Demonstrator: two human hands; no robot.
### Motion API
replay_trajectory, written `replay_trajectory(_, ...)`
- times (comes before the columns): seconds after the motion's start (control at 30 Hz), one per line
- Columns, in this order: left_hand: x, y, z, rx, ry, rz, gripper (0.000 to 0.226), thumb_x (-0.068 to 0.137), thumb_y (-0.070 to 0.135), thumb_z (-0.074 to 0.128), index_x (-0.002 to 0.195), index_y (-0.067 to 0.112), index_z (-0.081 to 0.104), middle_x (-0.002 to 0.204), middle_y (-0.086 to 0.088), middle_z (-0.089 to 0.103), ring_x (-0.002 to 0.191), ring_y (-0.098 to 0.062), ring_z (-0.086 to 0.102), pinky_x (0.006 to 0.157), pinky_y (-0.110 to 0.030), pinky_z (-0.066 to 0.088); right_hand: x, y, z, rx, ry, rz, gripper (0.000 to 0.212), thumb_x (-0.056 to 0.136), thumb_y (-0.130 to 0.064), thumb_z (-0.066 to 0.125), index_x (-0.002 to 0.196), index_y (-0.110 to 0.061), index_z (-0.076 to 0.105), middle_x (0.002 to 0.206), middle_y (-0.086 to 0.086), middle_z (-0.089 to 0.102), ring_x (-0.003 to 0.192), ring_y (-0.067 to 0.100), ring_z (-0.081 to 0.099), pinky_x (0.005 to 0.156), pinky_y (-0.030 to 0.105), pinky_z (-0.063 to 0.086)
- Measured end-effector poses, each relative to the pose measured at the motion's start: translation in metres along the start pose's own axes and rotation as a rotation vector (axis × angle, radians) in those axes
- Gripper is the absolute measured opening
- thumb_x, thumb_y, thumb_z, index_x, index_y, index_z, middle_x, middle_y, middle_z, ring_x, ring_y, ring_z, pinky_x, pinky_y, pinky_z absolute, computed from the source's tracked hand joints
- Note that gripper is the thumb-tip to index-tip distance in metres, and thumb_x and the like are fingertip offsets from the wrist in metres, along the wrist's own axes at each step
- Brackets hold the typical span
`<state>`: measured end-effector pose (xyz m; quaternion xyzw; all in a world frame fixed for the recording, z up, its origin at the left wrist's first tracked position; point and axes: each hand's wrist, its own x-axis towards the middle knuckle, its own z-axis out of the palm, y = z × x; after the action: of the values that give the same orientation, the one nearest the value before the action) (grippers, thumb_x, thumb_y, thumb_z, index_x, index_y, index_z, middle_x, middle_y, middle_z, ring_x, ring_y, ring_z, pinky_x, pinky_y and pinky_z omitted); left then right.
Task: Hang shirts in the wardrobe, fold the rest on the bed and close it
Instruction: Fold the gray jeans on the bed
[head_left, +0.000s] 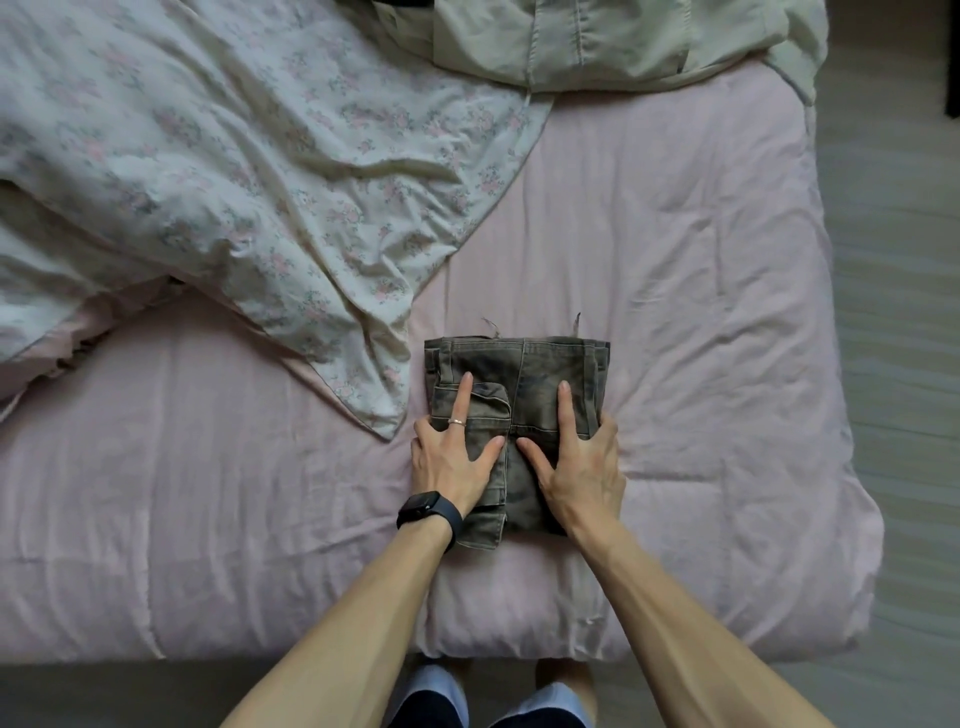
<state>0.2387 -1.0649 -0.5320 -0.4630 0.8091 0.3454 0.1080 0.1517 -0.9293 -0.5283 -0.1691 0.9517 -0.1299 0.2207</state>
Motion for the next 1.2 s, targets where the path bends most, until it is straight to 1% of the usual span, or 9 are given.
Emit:
replay_trajectory(0.2, -0.020, 0.022, -0.017, -0.069, 0.080, -0.052, 0.089, 0.084, 0.057, 0.066, 0.142, 0.071, 0.000, 0.133, -0.017, 0.036, 0.127, -0.038, 0.044, 0.101, -0.040, 0.043, -0.002, -0.011, -0.032, -0.056, -0.012, -0.077, 0.082, 0.092, -0.068, 0.049, 0.158, -0.044, 0.007, 0.145, 0.018, 0.029, 0.125, 0.037, 0.046, 0.082, 0.052, 0.054)
replay_trajectory(0.33, -0.042, 0.039, -0.060, -0.246, 0.180, -0.139, 0.086, 0.085, 0.052, 0.069, 0.145, 0.067, 0.009, 0.114, -0.006, 0.036, 0.109, -0.033, 0.055, 0.089, -0.026, 0.040, 0.003, -0.046, -0.086, -0.099, -0.021, -0.279, 0.081, 0.092, -0.065, 0.052, 0.158, -0.041, 0.011, 0.145, 0.015, 0.030, 0.123, 0.034, 0.046, 0.081, 0.049, 0.054)
replay_trajectory(0.47, -0.067, 0.051, -0.135, -0.313, 0.348, -0.186, 0.085, 0.082, 0.055, 0.071, 0.145, 0.066, 0.015, 0.110, -0.007, 0.042, 0.100, -0.030, 0.058, 0.091, -0.030, 0.046, -0.002, -0.107, -0.142, -0.119, 0.010, -0.499, 0.082, 0.092, -0.064, 0.052, 0.158, -0.039, 0.010, 0.142, 0.016, 0.033, 0.117, 0.034, 0.050, 0.073, 0.046, 0.056)
replay_trajectory(0.63, -0.120, 0.040, -0.251, -0.385, 0.623, -0.216, 0.081, 0.078, 0.058, 0.073, 0.138, 0.070, 0.020, 0.102, -0.002, 0.044, 0.082, -0.023, 0.054, 0.076, -0.026, 0.041, -0.039, -0.212, -0.206, -0.082, 0.012, -0.762, 0.083, 0.087, -0.066, 0.058, 0.156, -0.043, 0.017, 0.140, 0.014, 0.036, 0.116, 0.035, 0.053, 0.072, 0.047, 0.056)
replay_trajectory(0.73, -0.175, 0.020, -0.314, -0.407, 0.797, -0.234, 0.081, 0.076, 0.059, 0.075, 0.137, 0.071, 0.022, 0.095, 0.006, 0.041, 0.074, -0.015, 0.049, 0.069, -0.026, 0.039, -0.082, -0.275, -0.236, -0.087, 0.056, -0.964, 0.083, 0.084, -0.070, 0.059, 0.154, -0.044, 0.023, 0.135, 0.012, 0.041, 0.107, 0.033, 0.059, 0.067, 0.042, 0.056)
replay_trajectory(0.83, -0.257, -0.015, -0.371, -0.423, 1.027, -0.308, 0.083, 0.075, 0.057, 0.077, 0.139, 0.068, 0.025, 0.095, 0.000, 0.047, 0.073, -0.015, 0.048, 0.065, -0.026, 0.040, -0.160, -0.344, -0.258, -0.077, 0.061, -1.196, 0.083, 0.081, -0.073, 0.060, 0.151, -0.043, 0.027, 0.131, 0.011, 0.045, 0.099, 0.031, 0.063, 0.060, 0.038, 0.055)
replay_trajectory(1.0, -0.394, -0.075, -0.417, -0.414, 1.370, -0.356, 0.082, 0.076, 0.037, 0.084, 0.144, 0.048, 0.040, 0.099, -0.004, 0.062, 0.095, -0.026, 0.061, 0.078, -0.035, 0.052, -0.305, -0.415, -0.258, -0.003, 0.061, -1.511, 0.083, 0.078, -0.072, 0.066, 0.150, -0.041, 0.037, 0.126, 0.014, 0.051, 0.090, 0.033, 0.066, 0.060, 0.039, 0.056)
replay_trajectory(1.13, -0.511, -0.114, -0.417, -0.308, 1.538, -0.574, 0.083, 0.077, 0.051, 0.079, 0.141, 0.064, 0.029, 0.091, 0.024, 0.041, 0.086, -0.019, 0.062, 0.067, -0.024, 0.045, -0.423, -0.434, -0.240, 0.063, -0.064, -1.728, 0.084, 0.079, -0.071, 0.065, 0.151, -0.042, 0.034, 0.130, 0.015, 0.047, 0.097, 0.036, 0.066, 0.058, 0.039, 0.056)
replay_trajectory(1.2, -0.574, -0.129, -0.406, -0.296, 1.612, -0.668, 0.083, 0.076, 0.058, 0.076, 0.139, 0.071, 0.023, 0.096, 0.019, 0.040, 0.083, -0.013, 0.060, 0.067, -0.022, 0.042, -0.485, -0.433, -0.231, 0.118, -0.110, -1.851, 0.084, 0.079, -0.072, 0.065, 0.151, -0.042, 0.034, 0.130, 0.015, 0.047, 0.096, 0.036, 0.067, 0.055, 0.039, 0.056)
